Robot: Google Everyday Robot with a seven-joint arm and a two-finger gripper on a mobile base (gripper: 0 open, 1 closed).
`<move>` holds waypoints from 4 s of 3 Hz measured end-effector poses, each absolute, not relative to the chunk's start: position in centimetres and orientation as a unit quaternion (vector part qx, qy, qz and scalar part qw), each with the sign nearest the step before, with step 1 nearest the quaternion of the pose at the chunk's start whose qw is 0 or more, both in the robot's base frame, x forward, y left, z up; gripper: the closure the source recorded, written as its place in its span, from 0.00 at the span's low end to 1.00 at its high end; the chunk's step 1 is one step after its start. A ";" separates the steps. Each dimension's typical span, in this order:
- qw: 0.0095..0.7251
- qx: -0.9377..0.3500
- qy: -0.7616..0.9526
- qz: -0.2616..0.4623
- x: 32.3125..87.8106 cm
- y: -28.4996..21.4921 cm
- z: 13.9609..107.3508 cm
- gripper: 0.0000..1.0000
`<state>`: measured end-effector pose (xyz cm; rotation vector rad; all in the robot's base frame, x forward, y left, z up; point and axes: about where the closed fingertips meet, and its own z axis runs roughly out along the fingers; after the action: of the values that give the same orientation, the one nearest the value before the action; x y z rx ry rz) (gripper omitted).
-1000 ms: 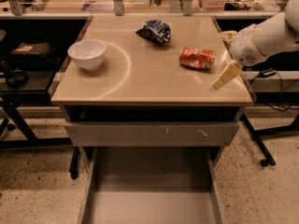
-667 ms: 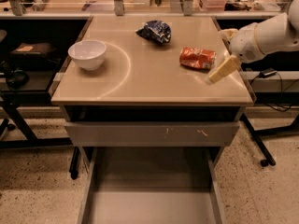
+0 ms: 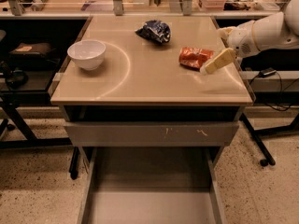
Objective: Place coke can into middle drawer
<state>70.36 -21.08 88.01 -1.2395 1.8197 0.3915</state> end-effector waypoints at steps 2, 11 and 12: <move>0.412 -0.493 0.754 0.135 71.8 -20.8 86.2 0.00; 0.434 -0.508 0.733 0.125 64.5 -20.9 87.0 1.00; 0.461 -0.518 0.712 0.107 57.5 -20.9 88.8 1.00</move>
Offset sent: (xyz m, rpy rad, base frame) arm 0.0215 0.0004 -0.0259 -0.1190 0.0508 -0.0691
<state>57.51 -20.91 88.83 -1.2745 1.7527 0.2642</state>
